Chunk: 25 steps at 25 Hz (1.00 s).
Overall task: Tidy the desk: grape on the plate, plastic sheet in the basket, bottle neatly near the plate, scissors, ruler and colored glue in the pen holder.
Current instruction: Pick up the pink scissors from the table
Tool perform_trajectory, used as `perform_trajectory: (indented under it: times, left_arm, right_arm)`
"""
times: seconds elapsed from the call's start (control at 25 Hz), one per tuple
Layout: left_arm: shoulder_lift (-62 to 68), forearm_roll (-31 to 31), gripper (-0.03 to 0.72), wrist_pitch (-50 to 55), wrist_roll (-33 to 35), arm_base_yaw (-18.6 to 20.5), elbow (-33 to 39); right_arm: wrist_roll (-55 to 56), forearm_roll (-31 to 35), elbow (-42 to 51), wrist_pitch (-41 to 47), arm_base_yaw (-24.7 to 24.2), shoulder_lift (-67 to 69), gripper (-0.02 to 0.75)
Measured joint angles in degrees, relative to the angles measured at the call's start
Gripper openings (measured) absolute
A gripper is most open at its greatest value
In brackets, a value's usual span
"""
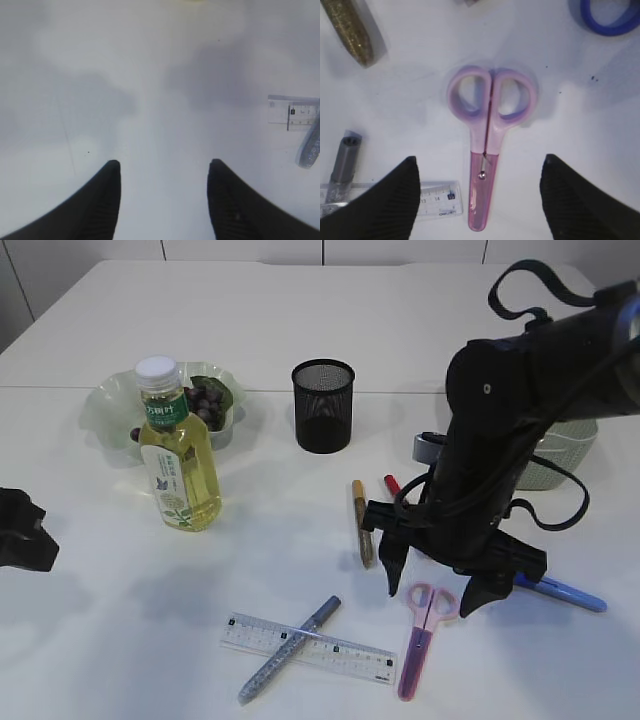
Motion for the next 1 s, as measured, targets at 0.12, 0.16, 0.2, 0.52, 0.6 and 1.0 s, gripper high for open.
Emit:
perform_trajectory:
  times: [0.12, 0.16, 0.2, 0.52, 0.6, 1.0]
  left_arm:
    - [0.00, 0.00, 0.406, 0.00, 0.00, 0.00, 0.00]
    - [0.00, 0.00, 0.406, 0.00, 0.00, 0.00, 0.00]
    - [0.00, 0.00, 0.406, 0.00, 0.00, 0.00, 0.00]
    - [0.00, 0.00, 0.406, 0.13, 0.00, 0.00, 0.00]
    - [0.00, 0.00, 0.406, 0.13, 0.00, 0.00, 0.00]
    - [0.00, 0.00, 0.406, 0.13, 0.00, 0.00, 0.00]
  right_arm:
    - [-0.12, -1.44, -0.09, 0.00, 0.00, 0.72, 0.577]
    - [-0.32, -1.67, -0.09, 0.16, 0.00, 1.13, 0.577]
    - [-0.37, -1.80, -0.09, 0.14, 0.00, 1.53, 0.577]
    - [-0.50, -1.93, -0.13, 0.14, 0.00, 4.27, 0.577]
    - [-0.60, -1.93, -0.22, 0.14, 0.00, 4.94, 0.577]
    - [-0.60, -1.93, -0.36, 0.01, 0.00, 7.30, 0.577]
